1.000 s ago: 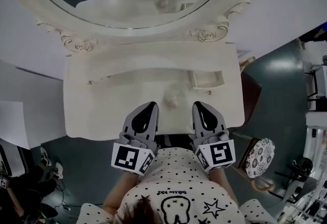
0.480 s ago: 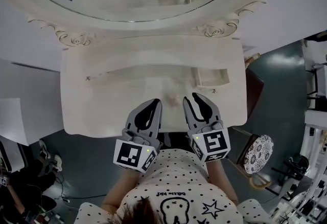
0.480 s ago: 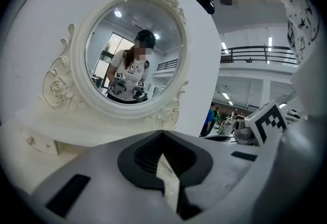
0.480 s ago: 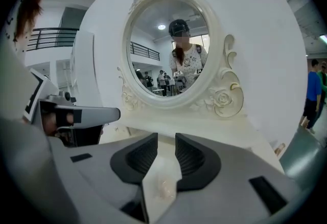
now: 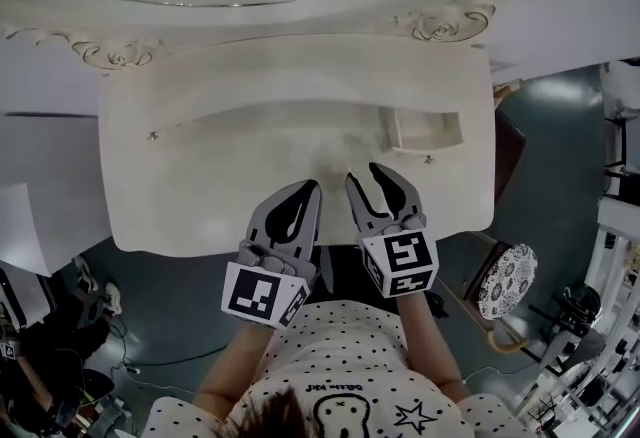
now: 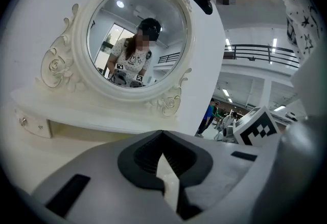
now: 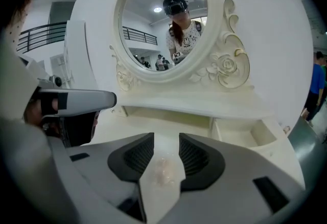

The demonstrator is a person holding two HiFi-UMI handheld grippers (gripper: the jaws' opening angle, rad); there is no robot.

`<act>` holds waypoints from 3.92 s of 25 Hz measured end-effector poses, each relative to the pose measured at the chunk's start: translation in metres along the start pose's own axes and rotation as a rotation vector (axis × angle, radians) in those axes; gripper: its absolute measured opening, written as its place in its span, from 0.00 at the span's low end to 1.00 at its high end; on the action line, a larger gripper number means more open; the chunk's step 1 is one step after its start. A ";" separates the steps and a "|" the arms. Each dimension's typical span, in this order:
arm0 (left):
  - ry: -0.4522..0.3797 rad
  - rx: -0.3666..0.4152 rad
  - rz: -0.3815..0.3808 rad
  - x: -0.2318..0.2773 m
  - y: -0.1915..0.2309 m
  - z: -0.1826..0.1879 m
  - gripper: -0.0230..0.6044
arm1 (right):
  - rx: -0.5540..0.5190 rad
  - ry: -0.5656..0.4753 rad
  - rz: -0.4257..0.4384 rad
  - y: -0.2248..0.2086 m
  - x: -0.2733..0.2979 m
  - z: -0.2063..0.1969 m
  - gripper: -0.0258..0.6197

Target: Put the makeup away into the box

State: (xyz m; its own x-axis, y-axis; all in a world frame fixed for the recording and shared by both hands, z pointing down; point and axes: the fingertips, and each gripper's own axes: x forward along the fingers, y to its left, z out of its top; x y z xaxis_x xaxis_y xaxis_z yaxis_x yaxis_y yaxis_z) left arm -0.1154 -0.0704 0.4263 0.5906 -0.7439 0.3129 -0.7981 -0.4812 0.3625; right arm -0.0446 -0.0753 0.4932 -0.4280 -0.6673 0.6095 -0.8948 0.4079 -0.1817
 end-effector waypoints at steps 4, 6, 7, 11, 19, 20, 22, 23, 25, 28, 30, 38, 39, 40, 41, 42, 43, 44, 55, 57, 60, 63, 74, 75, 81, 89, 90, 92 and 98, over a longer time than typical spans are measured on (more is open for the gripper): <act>0.013 -0.019 0.005 0.006 0.000 -0.014 0.03 | 0.002 0.054 0.005 -0.004 0.013 -0.021 0.29; 0.023 -0.032 0.014 0.004 -0.001 -0.020 0.03 | 0.008 0.080 0.014 -0.003 0.018 -0.030 0.31; 0.028 -0.039 0.019 0.003 -0.001 -0.023 0.03 | 0.009 0.094 0.019 -0.002 0.021 -0.034 0.31; 0.037 -0.058 0.037 0.000 0.000 -0.033 0.03 | -0.001 0.135 0.027 0.000 0.032 -0.049 0.32; 0.044 -0.080 0.065 -0.004 0.004 -0.043 0.03 | -0.036 0.205 0.040 0.005 0.050 -0.068 0.36; 0.044 -0.082 0.067 -0.005 0.005 -0.043 0.03 | -0.048 0.216 0.038 0.006 0.052 -0.071 0.37; 0.043 -0.085 0.069 -0.005 0.005 -0.044 0.03 | -0.063 0.233 0.030 0.007 0.055 -0.076 0.37; 0.042 -0.087 0.071 -0.006 0.006 -0.044 0.03 | -0.069 0.239 0.024 0.007 0.056 -0.078 0.37; 0.041 -0.088 0.075 -0.006 0.006 -0.045 0.03 | -0.082 0.246 0.011 0.005 0.058 -0.081 0.37; 0.039 -0.089 0.080 -0.008 0.007 -0.045 0.03 | -0.085 0.240 0.012 0.005 0.059 -0.082 0.36; 0.037 -0.089 0.081 -0.009 0.008 -0.045 0.03 | -0.086 0.232 0.014 0.006 0.057 -0.080 0.31; 0.018 -0.078 0.080 -0.011 0.004 -0.040 0.03 | -0.091 0.153 0.016 0.007 0.044 -0.056 0.28; 0.013 -0.075 0.077 -0.011 0.002 -0.037 0.03 | -0.086 0.136 0.015 0.006 0.041 -0.050 0.28; 0.008 -0.071 0.073 -0.011 0.000 -0.035 0.03 | -0.080 0.117 0.014 0.005 0.037 -0.043 0.28; 0.002 -0.067 0.069 -0.010 -0.002 -0.031 0.03 | -0.076 0.094 0.012 0.004 0.032 -0.035 0.28; -0.005 -0.061 0.064 -0.010 -0.004 -0.028 0.03 | -0.076 0.070 0.008 0.002 0.027 -0.026 0.28; -0.013 -0.055 0.058 -0.009 -0.007 -0.024 0.03 | -0.079 0.044 0.001 -0.001 0.021 -0.018 0.28; -0.022 -0.047 0.052 -0.007 -0.009 -0.020 0.03 | -0.083 0.018 -0.008 -0.004 0.015 -0.008 0.28; -0.130 0.039 -0.047 0.013 -0.062 0.037 0.03 | -0.104 -0.198 -0.092 -0.039 -0.062 0.063 0.28; -0.149 0.056 -0.071 0.016 -0.073 0.048 0.03 | -0.104 -0.232 -0.106 -0.046 -0.077 0.073 0.28; -0.175 0.079 -0.099 0.020 -0.089 0.062 0.03 | -0.100 -0.273 -0.124 -0.056 -0.098 0.084 0.28; -0.193 0.097 -0.121 0.020 -0.101 0.071 0.03 | -0.091 -0.312 -0.139 -0.064 -0.118 0.090 0.28; -0.238 0.141 -0.160 0.022 -0.126 0.087 0.03 | -0.078 -0.367 -0.183 -0.082 -0.152 0.094 0.28; -0.240 0.144 -0.161 0.022 -0.126 0.088 0.03 | -0.079 -0.370 -0.184 -0.083 -0.152 0.095 0.28; -0.243 0.148 -0.156 0.023 -0.126 0.091 0.03 | -0.077 -0.374 -0.186 -0.087 -0.151 0.100 0.28; -0.233 0.143 -0.147 0.028 -0.120 0.092 0.03 | -0.073 -0.365 -0.177 -0.089 -0.142 0.103 0.28; -0.231 0.143 -0.147 0.029 -0.119 0.092 0.03 | -0.073 -0.362 -0.178 -0.091 -0.141 0.102 0.28; -0.228 0.140 -0.147 0.032 -0.119 0.092 0.03 | -0.071 -0.355 -0.180 -0.094 -0.139 0.101 0.28; -0.199 0.120 -0.136 0.046 -0.114 0.086 0.03 | -0.052 -0.317 -0.176 -0.107 -0.123 0.096 0.28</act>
State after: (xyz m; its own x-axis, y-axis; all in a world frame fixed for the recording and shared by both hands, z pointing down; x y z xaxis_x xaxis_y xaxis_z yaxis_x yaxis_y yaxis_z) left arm -0.0072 -0.0898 0.3238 0.6681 -0.7391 0.0856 -0.7283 -0.6260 0.2788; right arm 0.0914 -0.0965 0.3641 -0.2937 -0.8867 0.3571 -0.9540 0.2955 -0.0509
